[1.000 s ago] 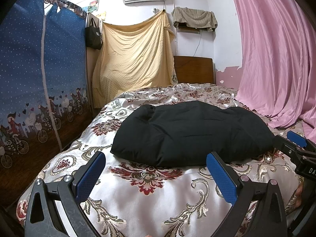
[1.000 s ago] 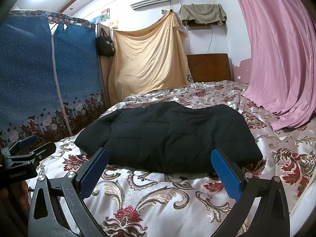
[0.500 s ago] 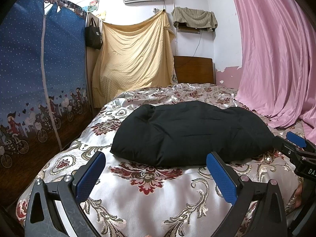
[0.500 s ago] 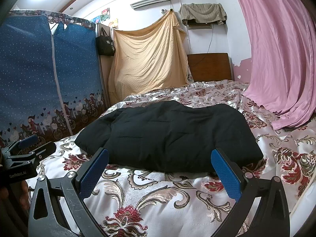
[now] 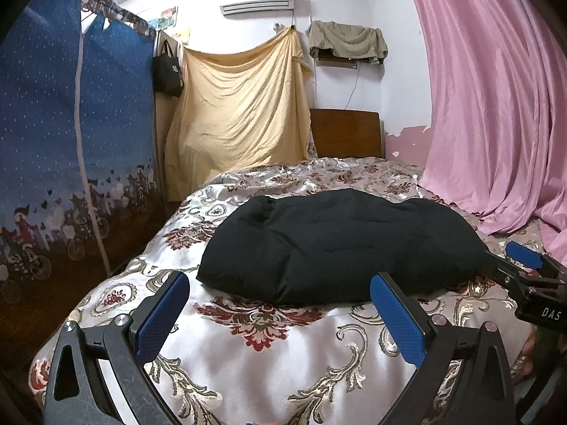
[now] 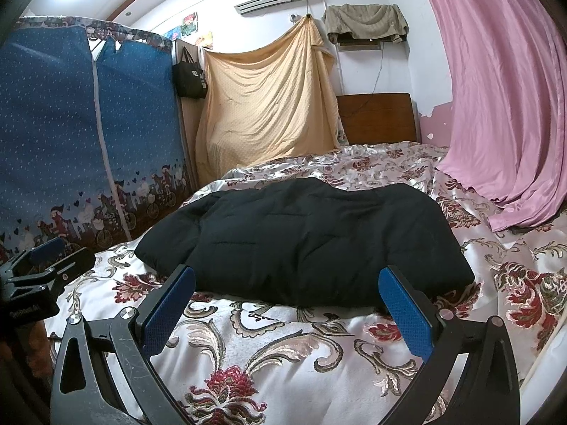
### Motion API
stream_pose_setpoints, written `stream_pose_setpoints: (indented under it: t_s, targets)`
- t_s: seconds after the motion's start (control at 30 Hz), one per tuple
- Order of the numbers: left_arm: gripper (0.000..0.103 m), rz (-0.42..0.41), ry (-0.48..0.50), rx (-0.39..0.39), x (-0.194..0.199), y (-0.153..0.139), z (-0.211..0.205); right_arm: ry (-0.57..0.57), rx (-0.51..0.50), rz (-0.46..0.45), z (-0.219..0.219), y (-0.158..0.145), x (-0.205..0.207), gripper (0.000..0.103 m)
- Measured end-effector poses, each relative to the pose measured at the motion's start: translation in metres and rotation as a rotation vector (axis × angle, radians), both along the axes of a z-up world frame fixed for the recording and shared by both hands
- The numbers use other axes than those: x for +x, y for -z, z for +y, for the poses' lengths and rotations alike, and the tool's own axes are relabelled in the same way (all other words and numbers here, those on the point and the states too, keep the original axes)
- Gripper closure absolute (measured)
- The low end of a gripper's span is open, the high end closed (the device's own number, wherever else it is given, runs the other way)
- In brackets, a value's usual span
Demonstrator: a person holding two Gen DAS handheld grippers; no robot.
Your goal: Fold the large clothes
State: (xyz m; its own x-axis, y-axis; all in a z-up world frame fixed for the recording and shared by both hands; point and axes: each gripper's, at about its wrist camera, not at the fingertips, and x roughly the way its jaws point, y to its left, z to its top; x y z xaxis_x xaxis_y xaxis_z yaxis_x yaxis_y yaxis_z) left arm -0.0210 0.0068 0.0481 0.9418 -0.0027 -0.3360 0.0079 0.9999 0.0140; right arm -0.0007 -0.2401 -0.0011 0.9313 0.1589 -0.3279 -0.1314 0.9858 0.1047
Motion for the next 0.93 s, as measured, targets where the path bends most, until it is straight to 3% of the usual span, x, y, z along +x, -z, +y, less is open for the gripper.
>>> stream_pose_setpoints:
  t_s: [0.93]
  targets:
    - [0.0,-0.022,-0.025,0.014,-0.0006,0.0,-0.0024,-0.004,0.002,0.008,0.0036,0.0046,-0.0015,0.001]
